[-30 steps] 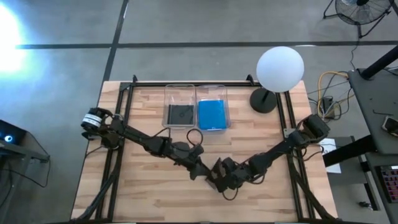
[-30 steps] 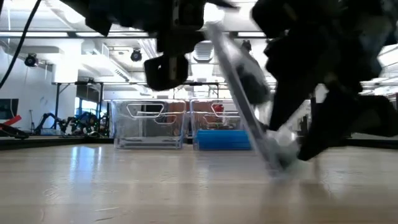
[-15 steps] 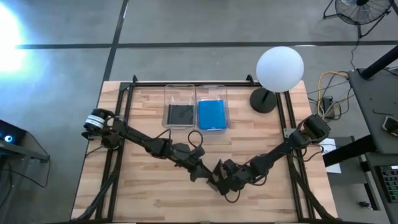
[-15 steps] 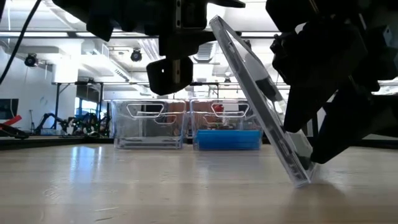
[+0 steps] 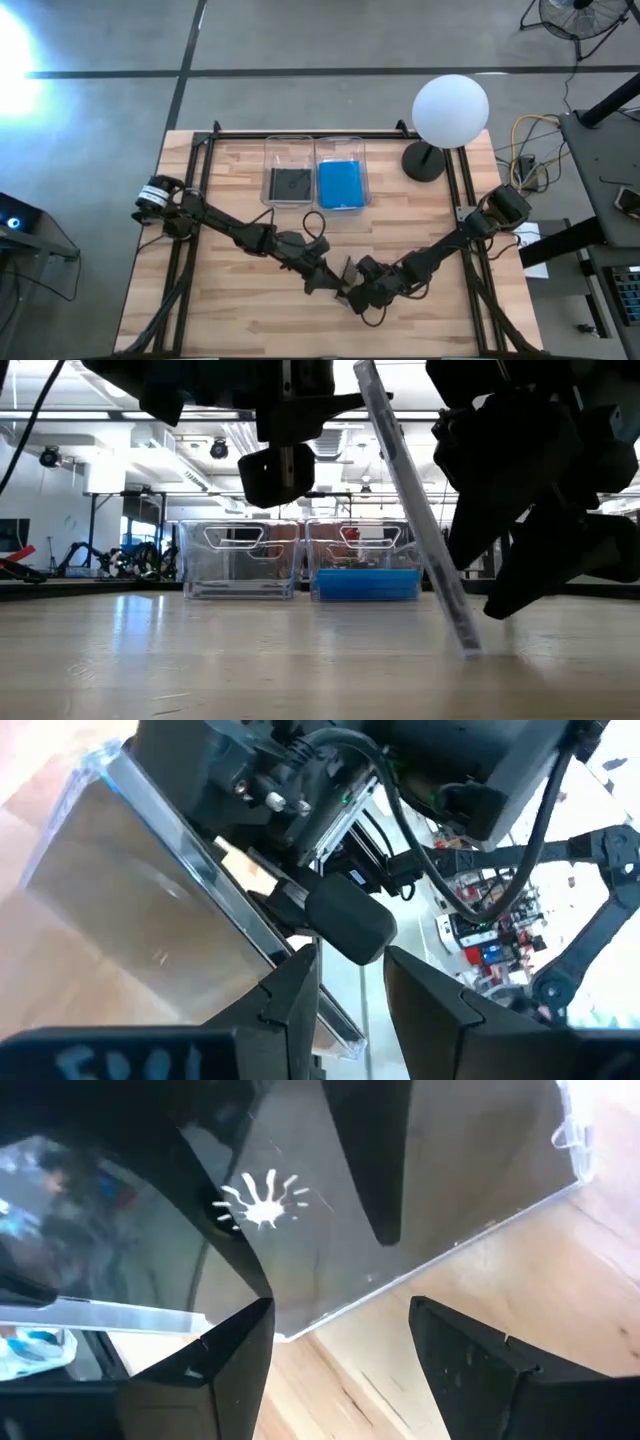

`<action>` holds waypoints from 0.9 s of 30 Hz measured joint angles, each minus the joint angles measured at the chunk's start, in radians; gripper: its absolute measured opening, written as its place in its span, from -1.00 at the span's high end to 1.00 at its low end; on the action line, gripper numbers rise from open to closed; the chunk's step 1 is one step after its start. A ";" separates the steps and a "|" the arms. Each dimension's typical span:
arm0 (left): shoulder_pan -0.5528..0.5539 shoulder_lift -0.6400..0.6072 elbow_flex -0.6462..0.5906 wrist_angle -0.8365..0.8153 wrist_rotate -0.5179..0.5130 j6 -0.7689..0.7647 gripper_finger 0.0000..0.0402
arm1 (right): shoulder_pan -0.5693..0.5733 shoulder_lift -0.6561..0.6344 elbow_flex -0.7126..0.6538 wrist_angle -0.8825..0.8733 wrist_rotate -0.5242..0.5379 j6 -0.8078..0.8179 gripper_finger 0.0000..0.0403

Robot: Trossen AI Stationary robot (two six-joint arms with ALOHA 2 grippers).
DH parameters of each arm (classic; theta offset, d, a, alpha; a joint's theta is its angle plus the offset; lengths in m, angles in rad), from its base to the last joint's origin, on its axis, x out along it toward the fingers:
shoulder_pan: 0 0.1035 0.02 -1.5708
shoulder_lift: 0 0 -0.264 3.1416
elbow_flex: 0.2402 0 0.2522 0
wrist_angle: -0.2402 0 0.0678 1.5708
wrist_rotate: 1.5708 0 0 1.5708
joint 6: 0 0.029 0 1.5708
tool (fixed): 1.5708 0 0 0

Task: Pick & place jewel cases by type
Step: Put the black CD case into the left transparent bin

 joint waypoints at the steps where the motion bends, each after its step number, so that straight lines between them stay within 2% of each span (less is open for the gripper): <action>1: -0.002 0.000 0.000 0.002 0.000 0.022 0.48 | 0.003 0.001 -0.001 0.010 0.012 -0.002 -0.13; 12: -0.010 0.001 0.000 0.009 0.038 0.222 0.48 | 0.021 0.002 -0.002 0.064 0.040 0.003 -0.08; 19: -0.024 0.081 0.003 0.194 0.050 0.362 0.48 | 0.022 0.001 -0.001 0.126 0.039 0.010 -0.03; 22: -0.027 0.113 0.019 0.208 0.058 0.415 0.48 | 0.024 0.001 0.003 0.136 0.036 0.014 -0.01; 27: -0.026 0.175 0.034 0.213 0.074 0.423 0.48 | 0.025 -0.002 0.005 0.164 0.032 0.046 0.03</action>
